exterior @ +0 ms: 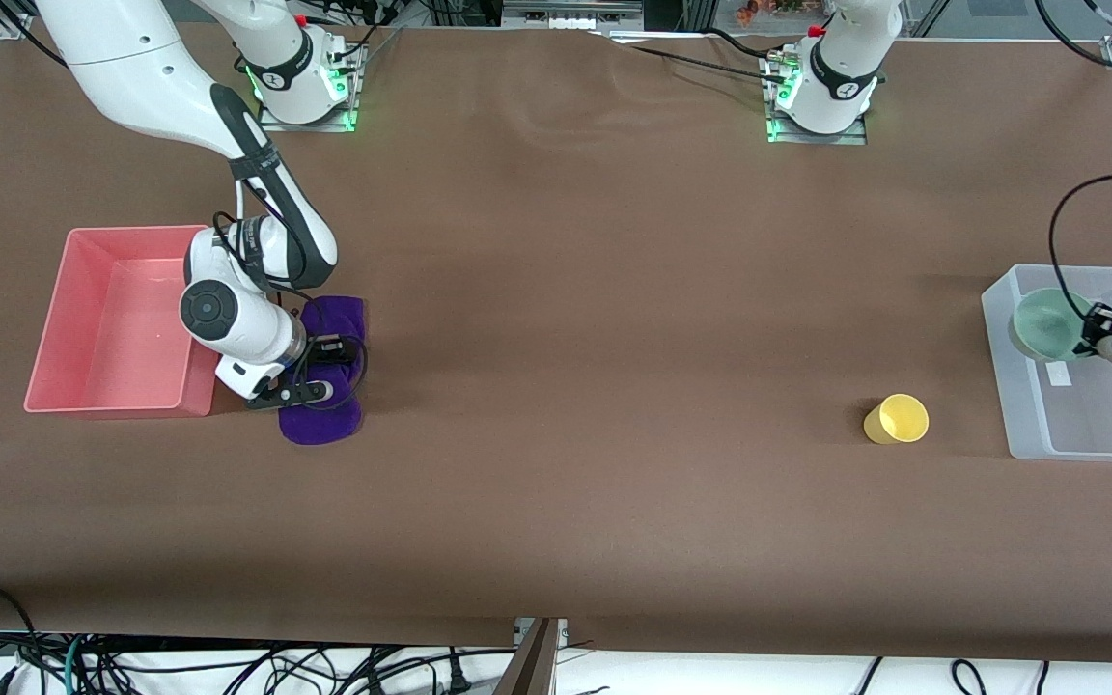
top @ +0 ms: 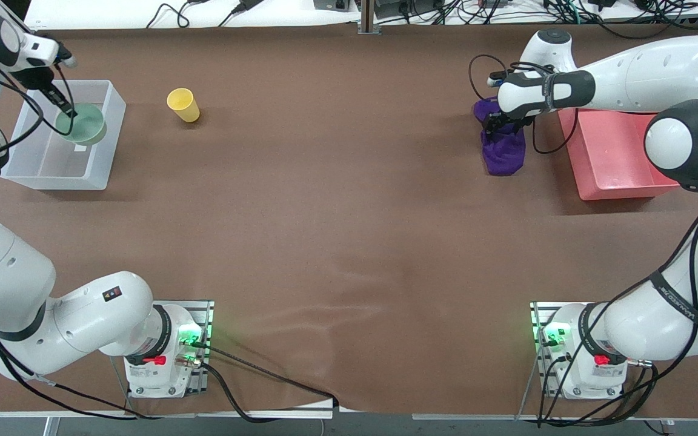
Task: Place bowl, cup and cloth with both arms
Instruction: 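Lift the purple cloth with the right gripper and drop it into the pink bin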
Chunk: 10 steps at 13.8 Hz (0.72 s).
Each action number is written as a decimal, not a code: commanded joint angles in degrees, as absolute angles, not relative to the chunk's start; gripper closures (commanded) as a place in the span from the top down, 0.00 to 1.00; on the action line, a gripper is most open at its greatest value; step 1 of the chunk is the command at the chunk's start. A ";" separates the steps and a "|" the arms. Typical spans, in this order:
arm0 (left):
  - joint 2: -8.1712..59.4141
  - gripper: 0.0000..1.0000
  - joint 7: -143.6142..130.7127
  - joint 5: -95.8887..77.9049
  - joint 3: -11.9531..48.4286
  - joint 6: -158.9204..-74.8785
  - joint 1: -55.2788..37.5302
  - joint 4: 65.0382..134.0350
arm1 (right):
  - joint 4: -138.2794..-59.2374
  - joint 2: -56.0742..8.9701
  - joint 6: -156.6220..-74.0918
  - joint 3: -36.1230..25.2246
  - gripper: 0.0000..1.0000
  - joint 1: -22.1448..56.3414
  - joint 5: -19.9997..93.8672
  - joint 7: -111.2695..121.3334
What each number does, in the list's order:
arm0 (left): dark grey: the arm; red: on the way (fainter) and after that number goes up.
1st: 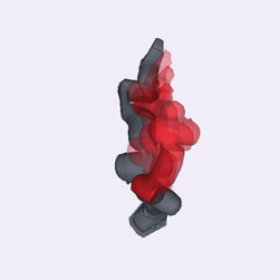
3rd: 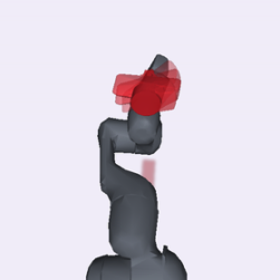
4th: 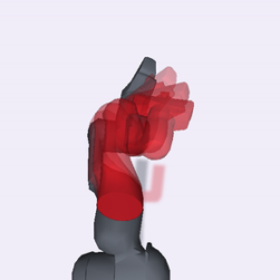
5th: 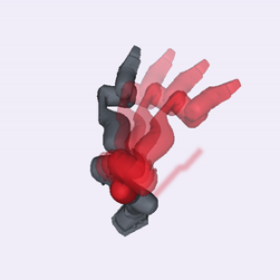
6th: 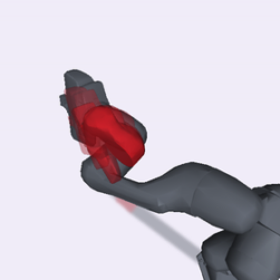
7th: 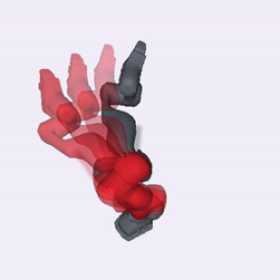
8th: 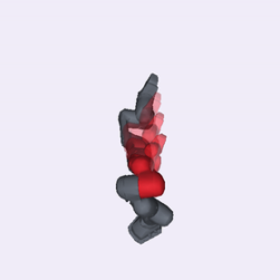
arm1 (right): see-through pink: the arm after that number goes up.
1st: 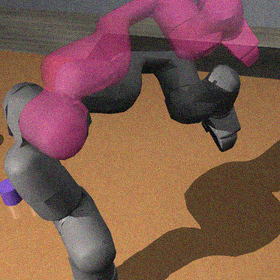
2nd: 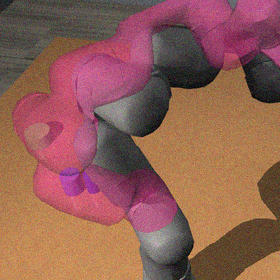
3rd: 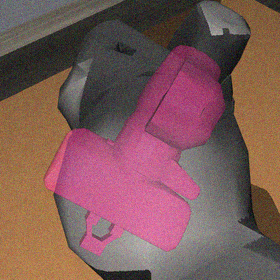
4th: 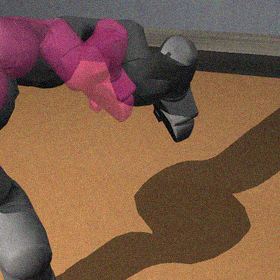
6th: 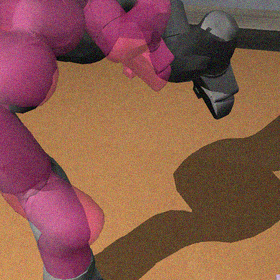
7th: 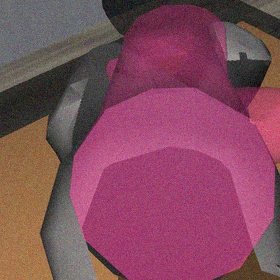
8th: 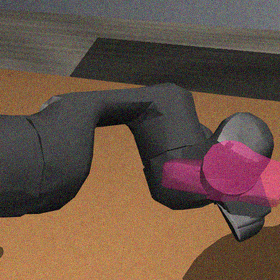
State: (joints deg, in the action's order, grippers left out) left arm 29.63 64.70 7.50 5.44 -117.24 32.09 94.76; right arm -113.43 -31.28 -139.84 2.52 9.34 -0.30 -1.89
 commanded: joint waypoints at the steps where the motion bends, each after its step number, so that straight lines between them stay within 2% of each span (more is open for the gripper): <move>1: 37.86 0.00 68.20 7.65 6.33 -116.71 35.84 86.84 | -113.03 -29.36 -138.44 2.37 0.00 9.41 -0.53 -1.41; 3: 40.24 0.00 68.55 6.78 6.33 -121.79 37.43 87.10 | -109.79 -27.96 -131.96 2.11 0.00 8.88 -1.14 -0.88; 6: 41.48 0.00 68.64 6.50 6.33 -122.87 38.41 87.01 | -101.99 -25.76 -117.65 1.24 0.00 8.26 -1.23 1.83; 7: 41.31 0.06 68.56 6.42 6.33 -122.87 38.50 87.10 | -97.78 -24.97 -110.38 0.27 0.00 8.26 -1.23 3.41; 8: 41.31 0.76 68.47 6.42 6.33 -122.87 38.41 87.01 | -92.51 -24.44 -101.95 -0.78 0.00 8.26 -1.23 5.86; 9: 40.87 1.00 68.55 6.42 6.59 -122.61 38.32 86.92 | -86.89 -24.35 -93.60 -2.27 0.00 7.91 -1.23 9.19; 10: 39.74 1.00 68.38 6.42 6.77 -122.09 37.97 86.92 | -82.05 -24.43 -86.47 -4.63 0.00 7.91 -1.23 12.88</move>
State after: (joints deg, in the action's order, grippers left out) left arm 41.23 67.24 7.38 6.11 -123.80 38.09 88.00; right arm -91.58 -24.15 -98.87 -1.99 8.66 -0.89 6.89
